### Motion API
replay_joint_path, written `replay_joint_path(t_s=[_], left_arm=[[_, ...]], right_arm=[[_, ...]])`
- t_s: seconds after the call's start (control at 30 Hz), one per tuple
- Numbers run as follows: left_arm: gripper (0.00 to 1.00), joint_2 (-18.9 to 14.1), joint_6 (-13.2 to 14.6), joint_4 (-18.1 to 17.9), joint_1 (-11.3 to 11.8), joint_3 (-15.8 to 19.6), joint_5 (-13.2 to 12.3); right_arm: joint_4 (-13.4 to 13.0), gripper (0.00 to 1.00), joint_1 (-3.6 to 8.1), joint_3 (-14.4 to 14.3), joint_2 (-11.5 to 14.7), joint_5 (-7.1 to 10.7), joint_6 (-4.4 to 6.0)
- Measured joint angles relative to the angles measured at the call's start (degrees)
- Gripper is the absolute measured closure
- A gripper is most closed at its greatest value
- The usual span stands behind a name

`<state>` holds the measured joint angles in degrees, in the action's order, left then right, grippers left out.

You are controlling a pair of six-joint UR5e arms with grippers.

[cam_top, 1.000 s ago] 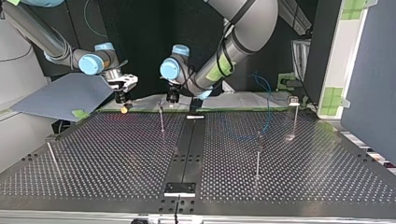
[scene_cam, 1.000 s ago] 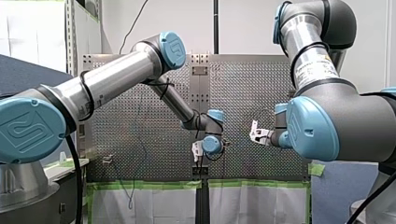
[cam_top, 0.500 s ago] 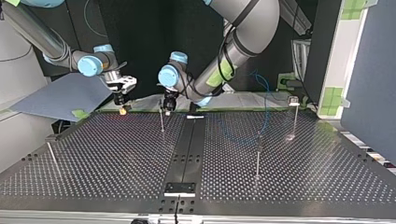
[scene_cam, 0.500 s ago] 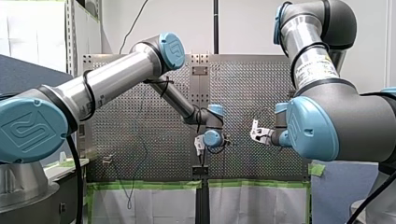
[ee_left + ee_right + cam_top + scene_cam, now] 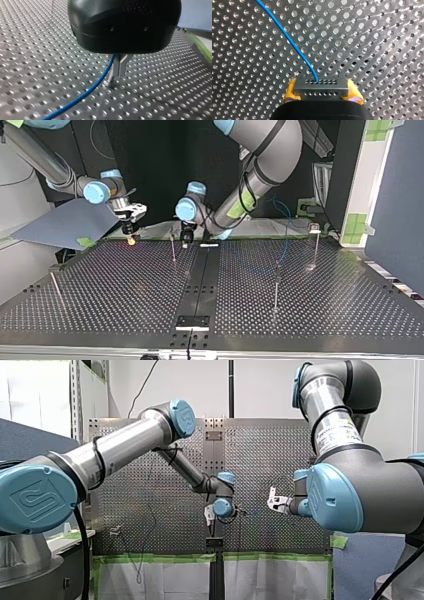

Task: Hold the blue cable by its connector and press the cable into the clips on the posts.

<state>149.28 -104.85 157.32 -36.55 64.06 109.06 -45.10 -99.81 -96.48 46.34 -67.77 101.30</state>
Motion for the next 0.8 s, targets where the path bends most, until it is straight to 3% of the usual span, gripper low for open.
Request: replay_joint_path(t_s=[0.33,0.8], left_arm=[[1.0,1.8,0.0,2.8,1.2,-3.8,-1.1],[1.0,1.8,-0.2,3.1,2.1,-4.4,-1.8]], right_arm=[[0.0,1.0,-0.01,2.3,-2.2,-0.32,-0.02],[0.2,1.0,0.3,5.5,-3.2,-3.57,-0.27]])
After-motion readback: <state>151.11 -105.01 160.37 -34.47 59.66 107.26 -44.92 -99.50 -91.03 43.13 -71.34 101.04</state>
